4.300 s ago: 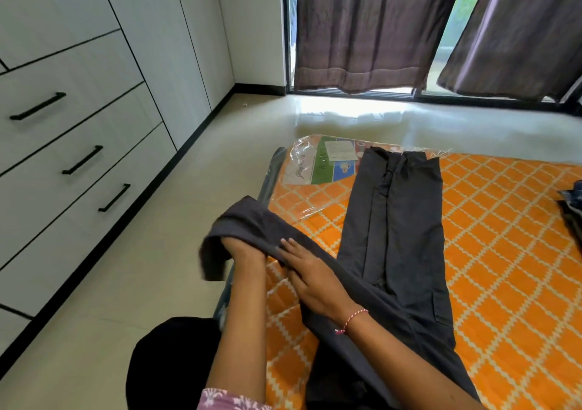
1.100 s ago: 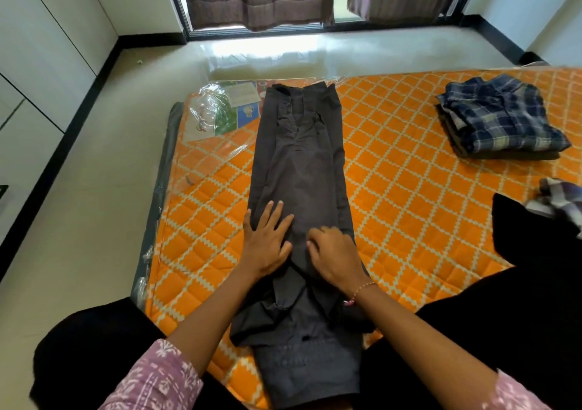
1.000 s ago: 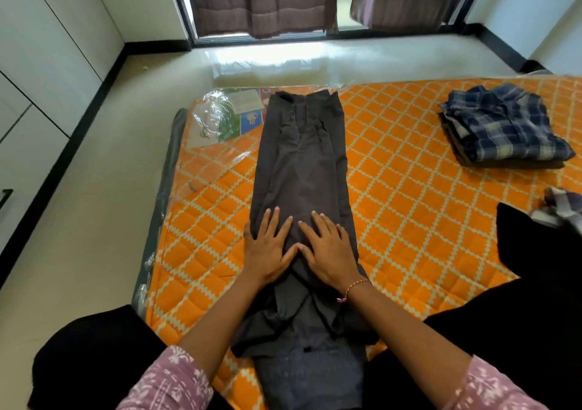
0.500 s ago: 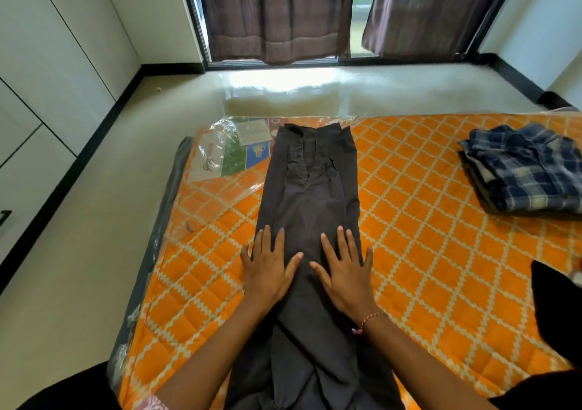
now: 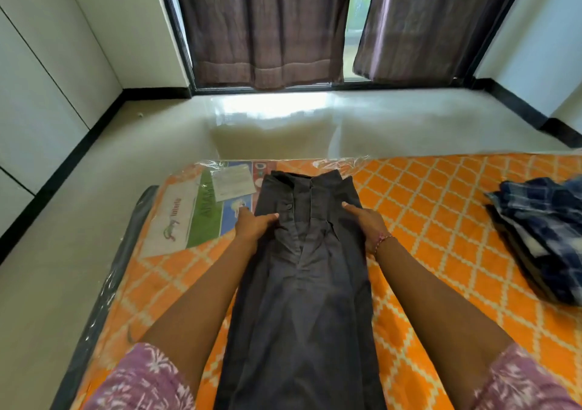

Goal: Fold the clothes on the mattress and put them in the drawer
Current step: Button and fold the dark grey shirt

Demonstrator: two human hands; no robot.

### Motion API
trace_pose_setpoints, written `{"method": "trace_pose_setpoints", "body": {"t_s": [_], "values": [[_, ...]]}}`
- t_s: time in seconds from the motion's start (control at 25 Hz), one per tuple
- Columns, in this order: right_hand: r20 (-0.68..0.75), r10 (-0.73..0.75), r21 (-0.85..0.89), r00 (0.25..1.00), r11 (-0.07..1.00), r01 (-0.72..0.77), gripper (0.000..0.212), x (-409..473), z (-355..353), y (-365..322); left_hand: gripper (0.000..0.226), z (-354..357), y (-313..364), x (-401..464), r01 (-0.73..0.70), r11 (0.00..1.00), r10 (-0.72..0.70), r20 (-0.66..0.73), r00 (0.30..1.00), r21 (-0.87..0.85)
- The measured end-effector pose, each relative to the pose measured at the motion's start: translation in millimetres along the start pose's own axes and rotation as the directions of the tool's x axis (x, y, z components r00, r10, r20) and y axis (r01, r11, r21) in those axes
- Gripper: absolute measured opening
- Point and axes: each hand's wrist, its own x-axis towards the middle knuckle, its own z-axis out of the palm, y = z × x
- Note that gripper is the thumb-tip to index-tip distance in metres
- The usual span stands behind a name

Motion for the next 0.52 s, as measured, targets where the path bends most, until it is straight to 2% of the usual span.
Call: {"method": "trace_pose_setpoints", "body": {"t_s": [0.08,0.16,0.24,0.36,0.44,0.52], "values": [[0.132,0.065,0.055,0.989,0.996,-0.073,0.045,18,5,-7,0.054,0,10,20,0.058,0.991,-0.048,0.082,0.996,-0.123],[0.202,0.044,-0.023,0.978,0.999,-0.041,0.043,22,12,-11,0.051,5,18,21,-0.008,0.985,0.034,0.149,0.988,-0.171],[0.178,-0.043,-0.051,0.983,0.997,0.053,0.042,15,18,-12,0.051,10,24,9,-0.145,0.971,0.173,0.136,0.976,-0.191],[0.089,-0.26,0.007,0.962,0.966,0.26,0.031,-12,10,-12,0.042,-5,24,-19,-0.173,0.934,0.225,0.138,0.964,-0.312],[0.104,-0.391,0.023,0.915,0.92,0.39,0.029,-42,-4,-9,0.04,-27,20,-42,-0.187,0.925,0.256,0.18,0.95,-0.329],[0.181,-0.466,0.029,0.866,0.883,0.469,0.029,-82,-20,3,0.041,-50,7,-76,-0.277,0.916,0.345,0.215,0.914,-0.291]]}}
